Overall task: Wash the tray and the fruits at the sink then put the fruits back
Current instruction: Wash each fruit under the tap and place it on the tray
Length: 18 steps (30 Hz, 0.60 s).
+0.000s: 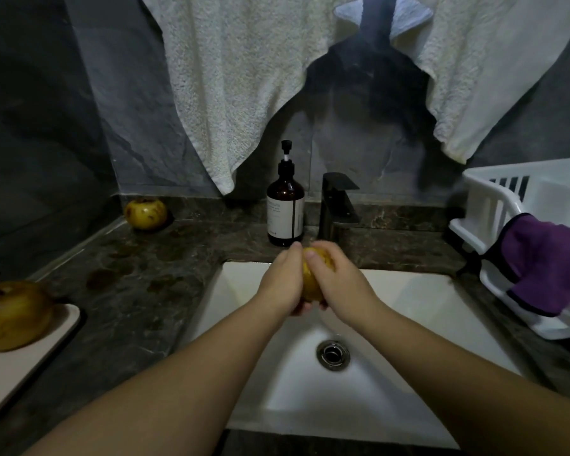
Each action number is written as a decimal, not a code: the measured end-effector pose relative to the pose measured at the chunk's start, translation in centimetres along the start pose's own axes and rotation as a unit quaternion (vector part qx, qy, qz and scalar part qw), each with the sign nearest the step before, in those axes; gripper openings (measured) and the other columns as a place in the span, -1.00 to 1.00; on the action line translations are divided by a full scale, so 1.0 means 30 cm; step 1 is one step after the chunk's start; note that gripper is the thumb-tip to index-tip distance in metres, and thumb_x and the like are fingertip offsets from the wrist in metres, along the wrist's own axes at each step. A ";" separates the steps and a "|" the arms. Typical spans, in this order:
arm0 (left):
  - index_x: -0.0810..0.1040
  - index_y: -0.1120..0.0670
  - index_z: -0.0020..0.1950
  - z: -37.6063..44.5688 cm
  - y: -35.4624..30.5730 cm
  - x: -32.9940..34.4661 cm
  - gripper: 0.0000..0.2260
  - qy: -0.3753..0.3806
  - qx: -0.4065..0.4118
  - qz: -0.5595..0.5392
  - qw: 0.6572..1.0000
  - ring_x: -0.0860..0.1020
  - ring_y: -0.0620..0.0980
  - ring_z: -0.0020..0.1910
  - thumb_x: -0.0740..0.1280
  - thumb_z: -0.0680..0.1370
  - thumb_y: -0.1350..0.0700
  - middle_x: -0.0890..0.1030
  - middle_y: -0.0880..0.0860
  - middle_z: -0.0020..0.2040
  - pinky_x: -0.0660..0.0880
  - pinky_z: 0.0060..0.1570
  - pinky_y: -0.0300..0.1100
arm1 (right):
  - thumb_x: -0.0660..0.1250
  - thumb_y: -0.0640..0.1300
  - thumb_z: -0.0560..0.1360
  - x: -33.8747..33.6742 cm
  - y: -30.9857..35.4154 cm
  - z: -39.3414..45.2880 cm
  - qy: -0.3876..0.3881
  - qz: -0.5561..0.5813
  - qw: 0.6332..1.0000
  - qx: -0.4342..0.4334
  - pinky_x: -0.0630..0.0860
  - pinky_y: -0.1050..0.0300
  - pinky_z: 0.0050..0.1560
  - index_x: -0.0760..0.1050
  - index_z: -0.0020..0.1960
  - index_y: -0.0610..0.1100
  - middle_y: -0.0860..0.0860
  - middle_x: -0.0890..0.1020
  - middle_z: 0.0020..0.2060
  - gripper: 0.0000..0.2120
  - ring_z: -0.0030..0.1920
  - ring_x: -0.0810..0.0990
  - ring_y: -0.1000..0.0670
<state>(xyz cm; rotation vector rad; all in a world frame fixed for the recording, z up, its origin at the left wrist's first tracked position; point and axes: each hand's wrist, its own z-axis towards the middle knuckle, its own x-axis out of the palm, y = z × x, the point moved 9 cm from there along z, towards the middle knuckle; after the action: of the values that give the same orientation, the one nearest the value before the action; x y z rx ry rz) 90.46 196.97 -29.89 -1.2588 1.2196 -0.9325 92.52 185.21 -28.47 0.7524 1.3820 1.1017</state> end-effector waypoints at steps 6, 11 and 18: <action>0.51 -0.12 0.11 -0.001 0.002 0.005 -0.61 0.003 -0.008 0.001 1.000 0.70 0.12 -0.25 0.06 0.64 -0.34 0.65 0.14 -0.07 0.62 -0.29 -0.06 | 0.21 0.36 0.52 0.005 -0.007 -0.005 0.000 0.017 1.000 0.012 0.52 0.13 -0.35 0.44 0.21 0.30 -0.09 0.62 0.06 -0.68 -0.14 0.68 -0.10; 0.51 -0.16 0.09 0.000 -0.009 -0.004 -0.67 -0.005 0.017 0.021 1.000 0.69 0.12 -0.16 0.08 0.65 -0.33 0.63 0.10 0.00 0.63 -0.34 -0.07 | 0.12 0.38 0.56 0.006 -0.017 -0.001 0.005 0.023 0.999 0.038 0.47 0.19 -0.37 0.46 0.21 0.23 -0.13 0.64 0.08 -0.64 -0.15 0.67 -0.07; 0.48 -0.17 0.04 -0.010 -0.042 -0.023 -0.61 -0.056 0.085 0.024 0.994 0.67 0.05 -0.12 0.04 0.58 -0.40 0.62 0.03 -0.02 0.68 -0.24 0.06 | 0.17 0.39 0.54 0.010 0.016 0.002 0.004 0.012 1.000 0.002 0.48 0.16 -0.40 0.42 0.21 0.23 -0.06 0.63 0.02 -0.64 -0.23 0.67 -0.01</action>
<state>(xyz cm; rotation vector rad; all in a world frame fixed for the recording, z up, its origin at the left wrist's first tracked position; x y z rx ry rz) 90.20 197.42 -28.51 -1.1266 1.0556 -0.8975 92.46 185.65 -28.14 0.7711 1.3848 1.1221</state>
